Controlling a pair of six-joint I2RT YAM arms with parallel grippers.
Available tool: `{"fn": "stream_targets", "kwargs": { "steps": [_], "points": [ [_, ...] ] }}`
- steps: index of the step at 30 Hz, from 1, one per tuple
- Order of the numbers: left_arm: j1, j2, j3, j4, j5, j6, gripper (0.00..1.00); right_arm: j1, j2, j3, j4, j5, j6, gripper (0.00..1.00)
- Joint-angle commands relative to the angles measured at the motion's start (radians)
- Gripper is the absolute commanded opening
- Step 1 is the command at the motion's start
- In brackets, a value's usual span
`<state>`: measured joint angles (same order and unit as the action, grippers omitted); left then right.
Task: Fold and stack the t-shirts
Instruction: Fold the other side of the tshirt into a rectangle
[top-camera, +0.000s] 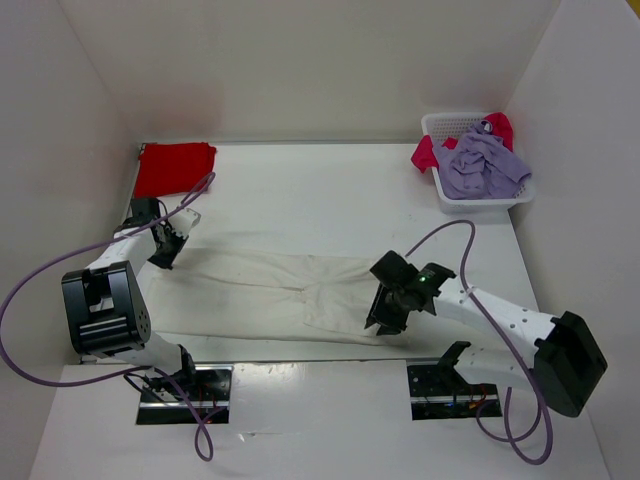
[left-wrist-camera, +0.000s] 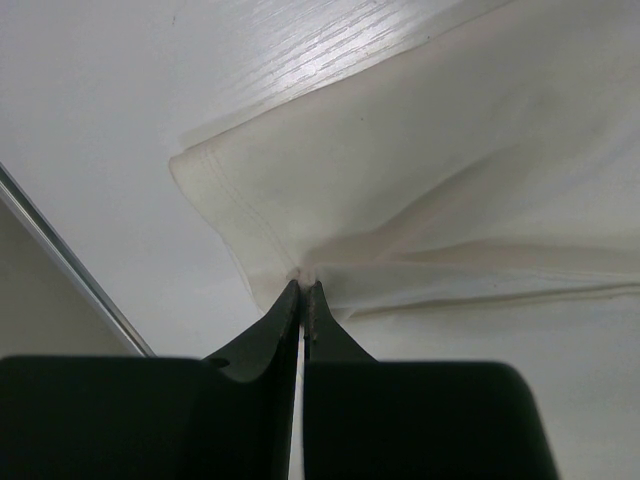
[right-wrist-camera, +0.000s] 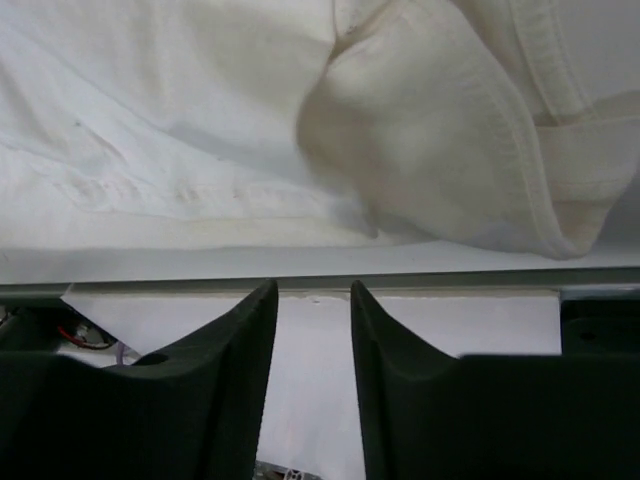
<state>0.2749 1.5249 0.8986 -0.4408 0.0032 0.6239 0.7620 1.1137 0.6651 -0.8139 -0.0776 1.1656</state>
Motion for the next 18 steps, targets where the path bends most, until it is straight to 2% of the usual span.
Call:
{"fn": "stream_targets", "kwargs": {
  "steps": [1, 5, 8, 14, 18],
  "points": [
    [0.007, -0.025, 0.006, 0.016, 0.011, 0.003, 0.04, 0.008, 0.023, 0.039, -0.031, 0.028, 0.013, 0.42],
    [0.007, -0.025, 0.017, -0.016, -0.009, 0.013, 0.17, 0.008, 0.046, 0.151, -0.102, 0.133, -0.02, 0.45],
    [0.007, -0.045, 0.028, -0.026, -0.055, 0.013, 0.22, -0.076, 0.055, 0.223, -0.111, 0.185, -0.091, 0.45],
    [0.041, -0.086, 0.037, -0.065, -0.127, 0.013, 0.31, -0.274, 0.126, 0.303, -0.005, 0.196, -0.253, 0.45],
    [0.076, -0.12, 0.085, -0.108, -0.137, 0.037, 0.34, -0.317, 0.225, 0.335, 0.059, 0.205, -0.3, 0.45]
  ]
}}
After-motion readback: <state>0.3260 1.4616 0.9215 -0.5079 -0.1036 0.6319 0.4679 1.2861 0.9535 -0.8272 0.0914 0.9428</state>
